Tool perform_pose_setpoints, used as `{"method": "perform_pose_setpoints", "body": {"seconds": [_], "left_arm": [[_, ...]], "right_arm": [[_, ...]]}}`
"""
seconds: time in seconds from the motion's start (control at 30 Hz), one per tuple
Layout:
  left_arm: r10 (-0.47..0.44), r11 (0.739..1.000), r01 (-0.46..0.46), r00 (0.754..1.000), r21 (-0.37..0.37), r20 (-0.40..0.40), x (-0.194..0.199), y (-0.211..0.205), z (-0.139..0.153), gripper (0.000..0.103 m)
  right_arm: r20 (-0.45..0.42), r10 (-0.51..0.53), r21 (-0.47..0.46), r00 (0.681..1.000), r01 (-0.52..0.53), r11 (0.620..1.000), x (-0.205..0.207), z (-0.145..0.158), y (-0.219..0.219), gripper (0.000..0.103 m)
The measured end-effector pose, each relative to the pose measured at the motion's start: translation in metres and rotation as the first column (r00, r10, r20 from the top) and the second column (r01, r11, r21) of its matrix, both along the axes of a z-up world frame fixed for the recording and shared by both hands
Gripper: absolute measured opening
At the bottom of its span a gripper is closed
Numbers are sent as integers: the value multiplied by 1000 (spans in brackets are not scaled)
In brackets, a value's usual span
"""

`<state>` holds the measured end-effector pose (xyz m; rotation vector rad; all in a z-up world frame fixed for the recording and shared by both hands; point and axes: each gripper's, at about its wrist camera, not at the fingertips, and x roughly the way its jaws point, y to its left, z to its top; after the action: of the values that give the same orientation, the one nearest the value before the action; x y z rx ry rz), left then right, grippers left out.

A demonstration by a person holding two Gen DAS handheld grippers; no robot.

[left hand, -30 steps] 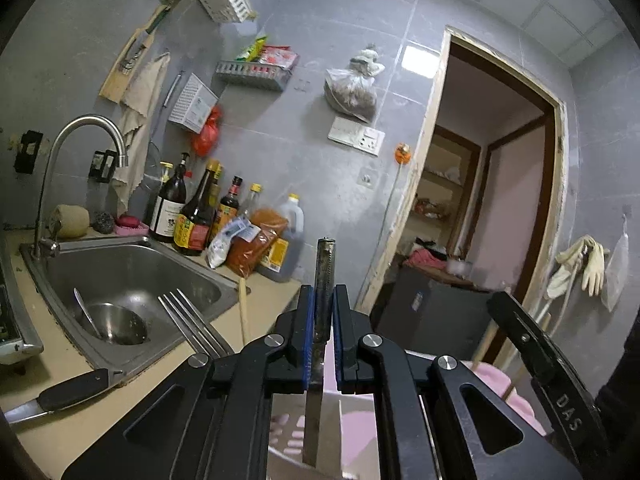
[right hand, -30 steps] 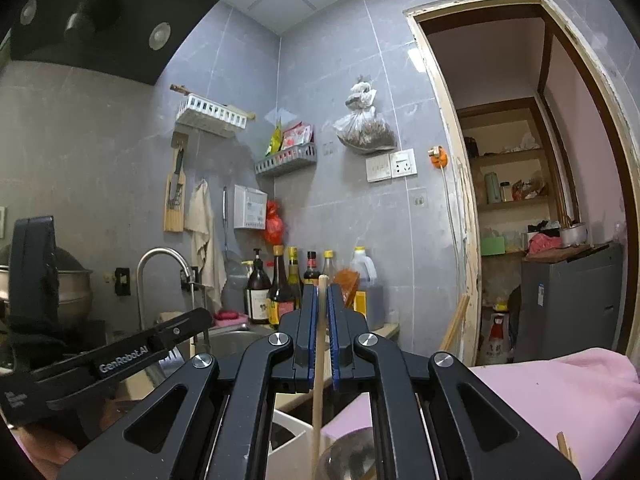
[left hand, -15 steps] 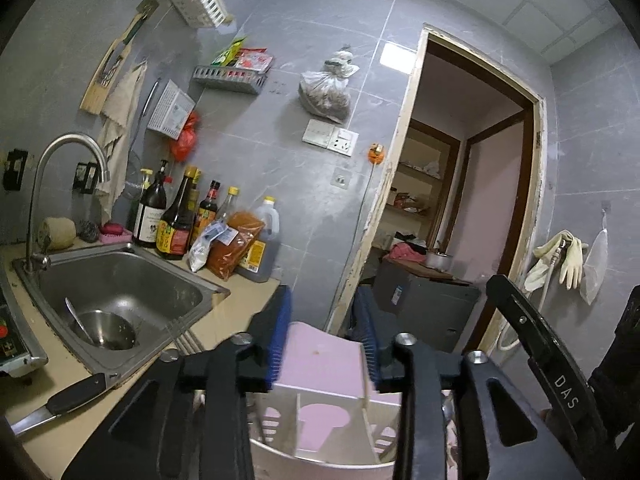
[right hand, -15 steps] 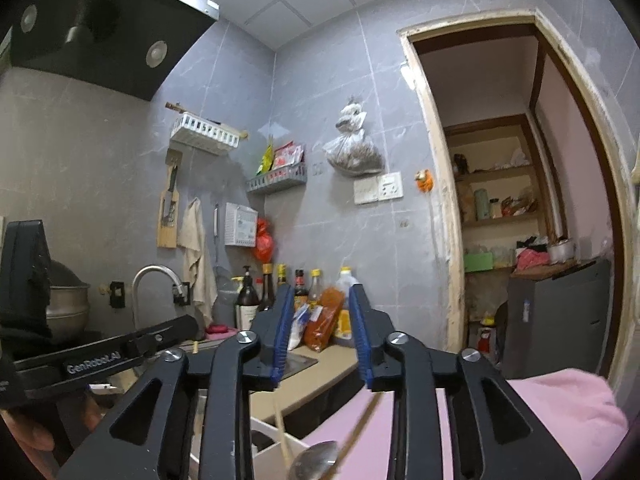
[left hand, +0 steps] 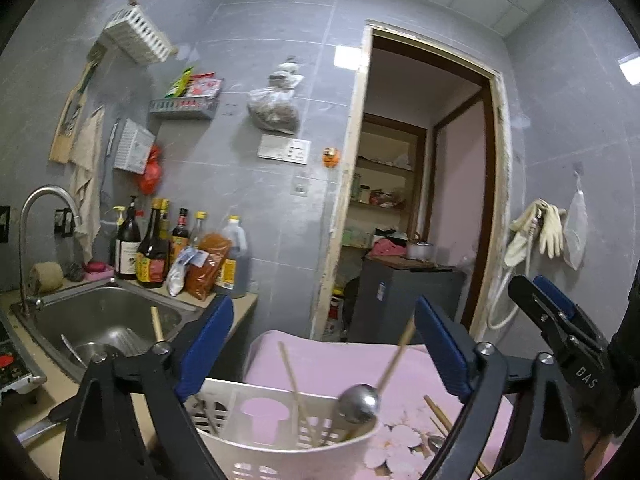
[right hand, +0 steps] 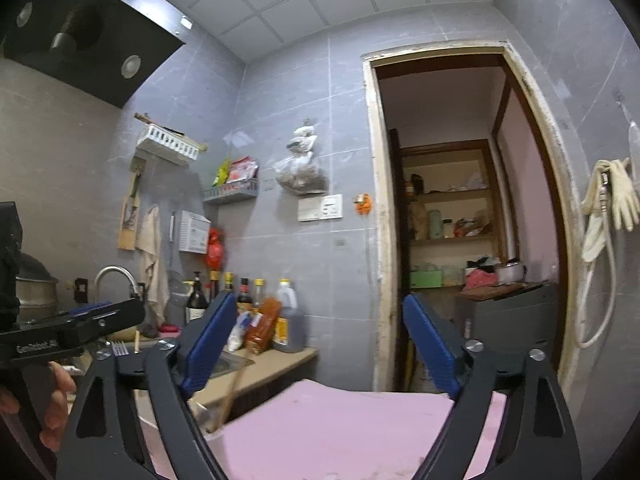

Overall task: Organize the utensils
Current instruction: 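Move both tools back over the remaining spoon and chopsticks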

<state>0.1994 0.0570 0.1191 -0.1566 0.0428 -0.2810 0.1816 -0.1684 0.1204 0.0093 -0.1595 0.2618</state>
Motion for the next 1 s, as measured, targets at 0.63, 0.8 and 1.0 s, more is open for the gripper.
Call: {"method": "perform_pose_setpoints", "body": {"seconds": [0.63,0.8,1.0], "left_arm": [[-202,954,231,967,193,-158,-2,-114,-49,101],[-224,923,294,935,247,-276,6,-139,-74,101],[-209,899,333,896,284,-391,18,-159,-97,101]], "right_arm": [[-112,-154,-44,982,150,988,-30,-25,-105,103],[-203,-156,-66,967,146,987,-21,-37,-121,103],[-303,-132,-97,944,107,989,-9,-51,-128,95]]}}
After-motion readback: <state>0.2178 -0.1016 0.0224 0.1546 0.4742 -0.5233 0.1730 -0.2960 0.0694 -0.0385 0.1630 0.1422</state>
